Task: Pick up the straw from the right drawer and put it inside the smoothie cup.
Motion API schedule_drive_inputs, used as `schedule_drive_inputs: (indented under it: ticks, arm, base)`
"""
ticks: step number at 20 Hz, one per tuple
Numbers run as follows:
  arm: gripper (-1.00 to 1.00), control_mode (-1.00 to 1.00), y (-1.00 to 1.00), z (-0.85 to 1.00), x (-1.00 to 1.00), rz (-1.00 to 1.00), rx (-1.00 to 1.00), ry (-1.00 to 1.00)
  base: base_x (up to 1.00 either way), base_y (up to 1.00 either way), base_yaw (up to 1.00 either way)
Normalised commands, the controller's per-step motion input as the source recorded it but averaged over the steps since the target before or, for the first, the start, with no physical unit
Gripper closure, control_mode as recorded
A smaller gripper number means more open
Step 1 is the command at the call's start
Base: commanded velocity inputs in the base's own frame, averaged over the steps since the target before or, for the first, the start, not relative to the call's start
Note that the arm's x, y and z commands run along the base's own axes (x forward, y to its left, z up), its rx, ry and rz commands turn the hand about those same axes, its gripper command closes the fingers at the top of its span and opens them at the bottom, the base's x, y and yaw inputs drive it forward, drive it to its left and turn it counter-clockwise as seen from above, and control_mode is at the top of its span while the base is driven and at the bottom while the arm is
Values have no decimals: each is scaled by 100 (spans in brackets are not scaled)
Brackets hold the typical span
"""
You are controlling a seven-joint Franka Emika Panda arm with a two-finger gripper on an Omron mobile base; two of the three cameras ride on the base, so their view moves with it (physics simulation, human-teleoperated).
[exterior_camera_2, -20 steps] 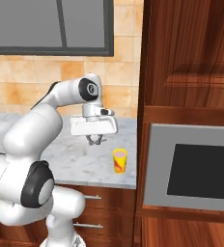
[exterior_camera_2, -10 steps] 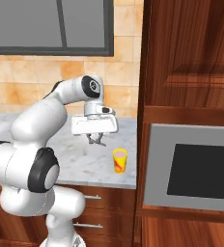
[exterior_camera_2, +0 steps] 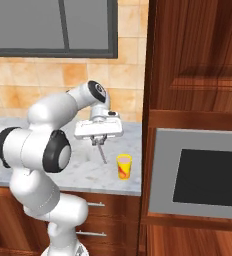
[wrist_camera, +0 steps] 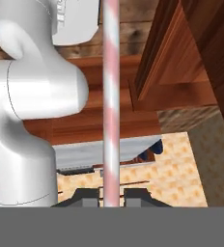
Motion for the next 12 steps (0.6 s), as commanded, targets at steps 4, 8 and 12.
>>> schedule_drive_inputs:
  ticks: [4,8,12]
  arm:
    - [100,-100,0,2,2,0,0,1]
    - [100,-100,9,59,2,0,0,8]
    - [100,-100,22,56,30,0,0,27]
  base:
    - [0,0,0]
    - [0,0,0]
    - [0,0,0]
